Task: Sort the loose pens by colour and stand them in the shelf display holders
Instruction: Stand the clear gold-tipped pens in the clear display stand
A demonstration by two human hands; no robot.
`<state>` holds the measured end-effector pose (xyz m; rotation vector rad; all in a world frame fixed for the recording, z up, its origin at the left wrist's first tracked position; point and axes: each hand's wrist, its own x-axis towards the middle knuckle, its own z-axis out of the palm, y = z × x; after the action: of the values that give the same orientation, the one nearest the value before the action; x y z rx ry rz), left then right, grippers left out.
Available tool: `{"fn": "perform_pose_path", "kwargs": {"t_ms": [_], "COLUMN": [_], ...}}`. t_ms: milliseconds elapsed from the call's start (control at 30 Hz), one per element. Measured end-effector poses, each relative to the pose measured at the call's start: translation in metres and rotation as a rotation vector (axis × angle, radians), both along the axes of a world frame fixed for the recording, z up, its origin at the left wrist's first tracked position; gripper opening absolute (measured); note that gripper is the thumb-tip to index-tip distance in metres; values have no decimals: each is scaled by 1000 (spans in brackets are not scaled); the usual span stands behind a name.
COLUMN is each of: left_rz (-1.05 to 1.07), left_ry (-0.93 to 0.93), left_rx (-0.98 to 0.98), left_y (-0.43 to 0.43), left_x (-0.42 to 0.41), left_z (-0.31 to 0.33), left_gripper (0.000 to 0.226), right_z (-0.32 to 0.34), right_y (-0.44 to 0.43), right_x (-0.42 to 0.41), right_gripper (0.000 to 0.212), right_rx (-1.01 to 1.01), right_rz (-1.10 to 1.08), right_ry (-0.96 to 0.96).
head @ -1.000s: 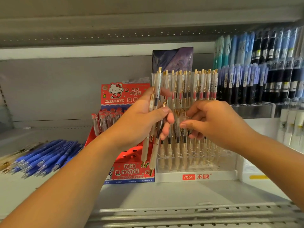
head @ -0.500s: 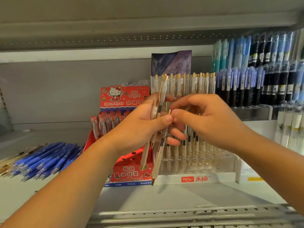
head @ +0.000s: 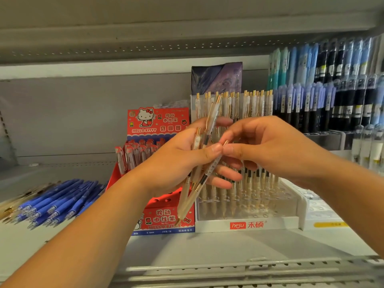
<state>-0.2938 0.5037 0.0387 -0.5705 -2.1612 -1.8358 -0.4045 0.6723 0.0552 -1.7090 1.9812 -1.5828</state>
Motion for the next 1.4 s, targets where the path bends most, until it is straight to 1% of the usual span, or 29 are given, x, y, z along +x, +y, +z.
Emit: {"fn": "perform_pose_path", "kwargs": {"t_ms": [33,167,233,300,400,533,600,700,767,833,867,967,1033,1100,1167,1233,1333,1400], "left_rz": [3,1,13,48,115,191,221,269,276,264,248,143,84,77,104,126,133,146], "left_ry": [-6,-61,-78,-75,-44,-27,-16,15,12,-15,-34,-77,-87,-85,-66,-42,-14,-6], "left_rx": [6,22,13,-4,-31,-51,-73,-133,-141,-113,-91,17,95,127,86,26,13,10], "left_y": [0,-1,-1,-1,-2,-1,-2,-4,-4,-4,-5,-8,-9,-8,-5,-1,1,2], "left_x": [0,2,2,1,-2,-4,-4,-4,-5,-5,-5,-5,-4,-5,-5,-5,-5,-5], "left_z": [0,1,0,0,0,0,-1,-1,-1,-1,-1,1,1,1,2,2,2,2], "left_gripper": [46,40,37,38,33,33,31,14,20,28,29,15,24,31,32,30,24,26], "right_z": [0,6,12,17,18,15,15,13,9,4,2,-4,-7,-10,-13,-15,-16,-16], "right_y": [1,10,16,21,24,26,28,27,24,21,20,17,15,13,10,7,7,8], "right_x": [-1,-8,-12,-16,-22,-28,-32,-35,-37,-37,-37,-36,-35,-33,-32,-32,-34,-34], "right_gripper": [7,30,32,31,30,9,8,10,12,14,15,15,16,18,18,17,18,19], "right_rx": [-11,-117,-196,-268,-331,-378,-370,-337,-299,-257,-236,-164,-132,-81,-23,-6,9,24], "right_rz": [8,54,75,43,-65,-209,-265,-288,-297,-302,-303,-305,-293,-286,-280,-288,-333,-369], "right_ry": [-18,-119,-209,-248,-217,-154,-78,-32,2,43,67,161,211,264,292,305,358,384]}}
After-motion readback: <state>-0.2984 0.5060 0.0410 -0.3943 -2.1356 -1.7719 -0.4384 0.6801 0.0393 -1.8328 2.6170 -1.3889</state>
